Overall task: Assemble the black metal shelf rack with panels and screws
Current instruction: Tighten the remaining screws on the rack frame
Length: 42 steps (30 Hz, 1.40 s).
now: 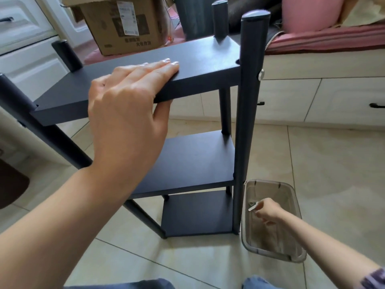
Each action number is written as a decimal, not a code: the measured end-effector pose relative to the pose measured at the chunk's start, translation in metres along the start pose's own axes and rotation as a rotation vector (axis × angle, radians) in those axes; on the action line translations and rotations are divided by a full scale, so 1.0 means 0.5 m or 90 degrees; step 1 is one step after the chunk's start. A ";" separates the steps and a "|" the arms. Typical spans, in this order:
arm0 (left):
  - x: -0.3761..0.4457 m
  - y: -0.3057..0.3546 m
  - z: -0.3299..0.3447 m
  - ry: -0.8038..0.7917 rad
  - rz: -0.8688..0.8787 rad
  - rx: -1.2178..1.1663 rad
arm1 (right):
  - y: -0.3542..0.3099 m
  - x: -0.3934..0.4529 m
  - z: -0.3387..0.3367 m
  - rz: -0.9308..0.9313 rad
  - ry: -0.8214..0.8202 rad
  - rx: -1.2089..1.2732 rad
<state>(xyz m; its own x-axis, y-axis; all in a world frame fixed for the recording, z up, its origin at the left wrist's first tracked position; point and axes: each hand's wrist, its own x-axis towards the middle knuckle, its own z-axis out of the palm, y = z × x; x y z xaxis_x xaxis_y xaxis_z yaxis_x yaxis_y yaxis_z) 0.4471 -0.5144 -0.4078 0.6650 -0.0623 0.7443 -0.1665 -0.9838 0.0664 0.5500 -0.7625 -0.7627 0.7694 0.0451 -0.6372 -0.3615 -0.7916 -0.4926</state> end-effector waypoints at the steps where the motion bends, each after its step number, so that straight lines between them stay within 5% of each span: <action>1: 0.001 0.000 -0.001 0.004 0.002 0.004 | 0.006 0.014 0.003 0.014 0.015 0.018; 18: -0.012 0.012 0.026 0.086 0.004 0.091 | 0.012 0.132 0.089 0.157 0.074 0.037; 35: -0.014 0.012 0.030 0.104 0.010 0.087 | -0.025 0.114 0.099 0.193 0.116 -0.049; 42: -0.013 0.013 0.030 0.095 0.002 0.086 | -0.007 0.100 0.092 0.116 0.056 0.011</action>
<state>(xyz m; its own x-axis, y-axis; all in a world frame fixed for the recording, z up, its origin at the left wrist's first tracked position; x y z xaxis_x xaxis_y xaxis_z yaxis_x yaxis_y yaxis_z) 0.4525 -0.5229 -0.4223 0.5481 -0.0500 0.8349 -0.0625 -0.9979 -0.0187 0.5656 -0.7294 -0.8203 0.7336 -0.1520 -0.6624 -0.5070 -0.7715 -0.3845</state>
